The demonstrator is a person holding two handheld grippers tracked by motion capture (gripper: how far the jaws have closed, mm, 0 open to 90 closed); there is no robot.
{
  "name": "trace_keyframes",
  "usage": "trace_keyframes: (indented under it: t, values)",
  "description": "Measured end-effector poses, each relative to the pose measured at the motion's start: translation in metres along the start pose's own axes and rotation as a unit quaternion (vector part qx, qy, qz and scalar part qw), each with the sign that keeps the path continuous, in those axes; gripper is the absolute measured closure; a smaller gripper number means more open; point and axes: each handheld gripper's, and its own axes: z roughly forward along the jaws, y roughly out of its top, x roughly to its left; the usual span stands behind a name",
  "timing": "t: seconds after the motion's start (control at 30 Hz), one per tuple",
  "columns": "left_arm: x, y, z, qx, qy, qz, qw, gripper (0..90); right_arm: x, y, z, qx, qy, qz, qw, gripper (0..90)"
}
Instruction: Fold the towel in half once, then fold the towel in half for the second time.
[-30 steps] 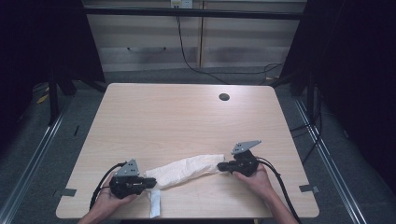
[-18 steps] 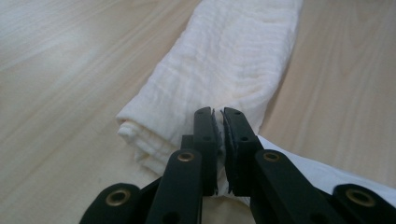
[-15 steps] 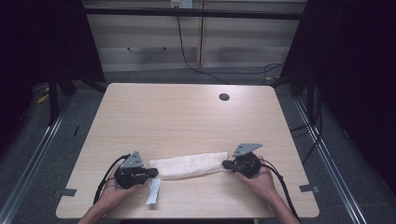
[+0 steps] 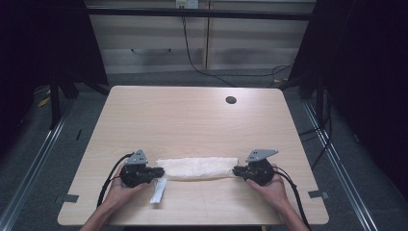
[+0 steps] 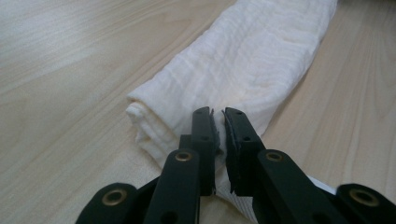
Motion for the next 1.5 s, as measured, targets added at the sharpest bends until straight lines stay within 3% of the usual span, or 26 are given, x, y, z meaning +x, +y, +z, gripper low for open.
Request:
trace_keyframes:
  t: [0.13,0.33,0.4,0.5,0.63,0.83,0.9,0.97,1.13,1.23,1.33,1.5]
  values:
    - [-0.002,0.001,-0.001,0.005,0.0,-0.007,1.0,81.8,-0.004,-0.001,-0.001,-0.008,0.01,0.019,0.9997,80.6]
    - [-0.002,0.001,-0.003,-0.002,-0.004,-0.013,0.9999,74.8,-0.001,0.001,0.0,0.001,0.006,0.009,0.9999,77.9]
    - [-0.003,0.001,-0.005,-0.005,-0.005,-0.017,0.9998,66.3,-0.001,0.001,0.001,0.001,0.008,0.012,0.9999,77.5]
    - [-0.001,0.004,-0.019,-0.034,-0.007,-0.031,0.9989,54.3,-0.002,0.003,0.001,0.002,0.013,0.019,0.9997,69.4]
    - [0.006,0.004,-0.035,-0.051,0.012,-0.055,0.9971,41.5,-0.003,0.004,0.001,0.0,0.015,0.03,0.9994,55.7]
    - [0.015,0.003,-0.058,-0.073,0.051,-0.086,0.9923,35.8,-0.003,0.004,-0.012,-0.032,0.01,0.05,0.9982,47.7]
    - [0.016,0.002,-0.062,-0.075,0.056,-0.088,0.9917,34.1,-0.003,0.004,-0.015,-0.039,0.009,0.055,0.9977,47.1]
    - [0.018,-0.003,-0.07,-0.071,0.072,-0.1,0.9898,33.3,-0.002,0.002,-0.027,-0.06,0.002,0.067,0.9959,44.7]
    - [0.019,-0.021,-0.078,-0.051,0.082,-0.121,0.9879,29.6,-0.005,-0.005,-0.048,-0.084,-0.014,0.091,0.9922,42.8]
    - [0.02,-0.027,-0.083,-0.051,0.085,-0.131,0.9864,27.5,-0.006,-0.008,-0.054,-0.09,-0.022,0.095,0.9911,42.5]
    - [0.018,-0.038,-0.091,-0.046,0.106,-0.148,0.9822,27.1,-0.008,-0.019,-0.066,-0.093,-0.045,0.111,0.9884,41.5]
    - [0.014,-0.052,-0.094,-0.036,0.112,-0.154,0.9811,26.5,-0.011,-0.034,-0.08,-0.099,-0.073,0.13,0.9838,39.5]
